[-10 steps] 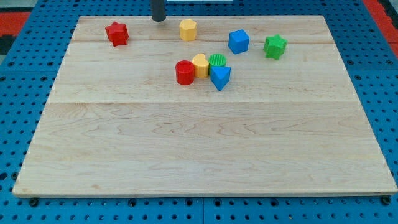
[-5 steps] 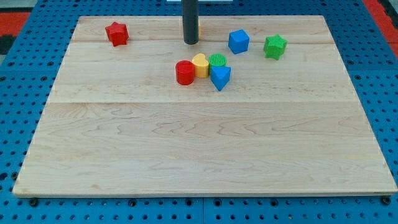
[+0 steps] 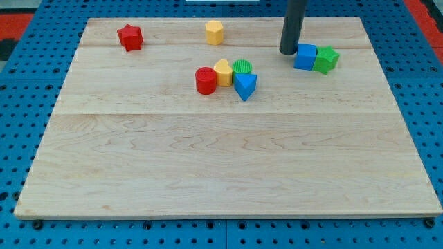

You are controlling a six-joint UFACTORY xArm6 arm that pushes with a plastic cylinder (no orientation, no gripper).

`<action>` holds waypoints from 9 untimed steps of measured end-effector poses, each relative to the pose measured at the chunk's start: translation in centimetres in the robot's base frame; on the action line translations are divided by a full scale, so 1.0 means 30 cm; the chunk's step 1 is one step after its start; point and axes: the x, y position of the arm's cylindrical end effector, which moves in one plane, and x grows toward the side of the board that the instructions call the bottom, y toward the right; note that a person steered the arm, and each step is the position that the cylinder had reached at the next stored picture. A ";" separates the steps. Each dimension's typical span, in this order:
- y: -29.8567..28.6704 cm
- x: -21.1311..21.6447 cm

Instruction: Move the green blocks right to the cube

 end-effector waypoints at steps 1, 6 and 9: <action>-0.078 0.142; -0.419 0.115; -0.434 -0.054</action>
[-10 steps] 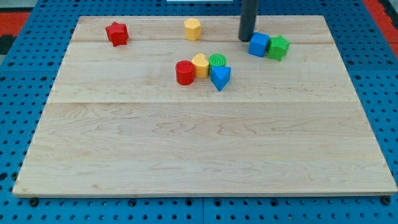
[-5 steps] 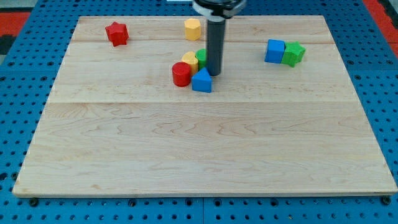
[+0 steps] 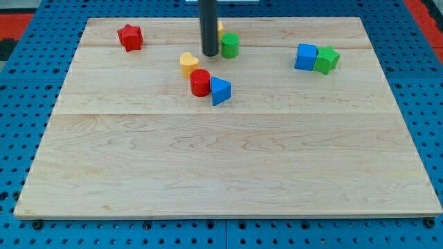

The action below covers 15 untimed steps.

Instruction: Move the green blocks right to the cube

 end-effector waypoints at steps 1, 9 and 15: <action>0.188 -0.016; 0.811 -0.110; 0.504 -0.257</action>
